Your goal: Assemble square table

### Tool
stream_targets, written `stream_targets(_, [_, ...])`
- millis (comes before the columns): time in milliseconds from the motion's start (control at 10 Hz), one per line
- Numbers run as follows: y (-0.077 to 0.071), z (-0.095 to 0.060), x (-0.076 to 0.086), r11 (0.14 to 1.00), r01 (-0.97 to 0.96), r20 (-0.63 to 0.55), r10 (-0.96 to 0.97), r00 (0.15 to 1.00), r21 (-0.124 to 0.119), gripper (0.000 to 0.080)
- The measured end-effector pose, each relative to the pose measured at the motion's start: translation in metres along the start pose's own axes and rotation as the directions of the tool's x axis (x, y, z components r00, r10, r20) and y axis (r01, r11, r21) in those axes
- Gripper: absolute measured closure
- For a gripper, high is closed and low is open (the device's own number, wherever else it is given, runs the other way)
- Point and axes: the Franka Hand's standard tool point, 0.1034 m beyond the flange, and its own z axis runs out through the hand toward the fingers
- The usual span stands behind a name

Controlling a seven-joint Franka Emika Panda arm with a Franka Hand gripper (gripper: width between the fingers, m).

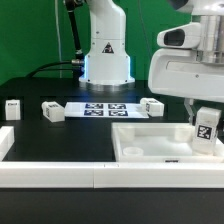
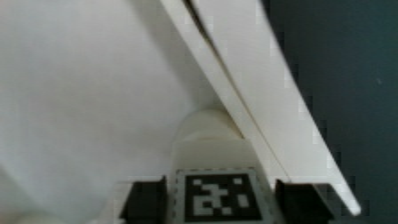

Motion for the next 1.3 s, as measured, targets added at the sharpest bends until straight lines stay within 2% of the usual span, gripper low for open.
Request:
stream_targets(400, [-0.0012, 0.0003, -0.0027, 0.983, -0.183, 0.006, 0.183, 0.983, 0.0, 0.0511])
stream_targets(500, [-0.0011, 0.0003, -0.0026, 0.938, -0.345, 0.023, 0.345, 0.938, 0.006, 0.0511])
stream_targets(600, [-0.0022, 0.0005, -0.0009, 0.858, -0.514, 0.042, 0.513, 0.858, 0.021, 0.0511])
stream_targets(700, [-0.0044, 0.001, 0.0015, 0.765, -0.642, 0.058, 0.64, 0.766, 0.05, 0.0511])
stream_targets(800, [-0.0064, 0.0016, 0.0007, 0.668, -0.741, 0.075, 0.737, 0.671, 0.064, 0.0511])
stream_targets(900, [-0.0071, 0.0016, 0.0, 0.644, -0.762, 0.082, 0.758, 0.647, 0.065, 0.0511])
stream_targets(1000, [-0.0073, 0.0016, -0.0002, 0.661, -0.747, 0.081, 0.743, 0.665, 0.066, 0.0483])
stream_targets(1100, [-0.008, 0.0017, -0.0013, 0.722, -0.689, 0.074, 0.685, 0.725, 0.072, 0.0483])
stream_targets(1200, [-0.0095, 0.0019, -0.0041, 0.805, -0.588, 0.065, 0.585, 0.809, 0.074, 0.0308])
stream_targets(1300, [-0.0097, 0.0012, -0.0059, 0.918, -0.392, 0.047, 0.39, 0.92, 0.062, 0.0185])
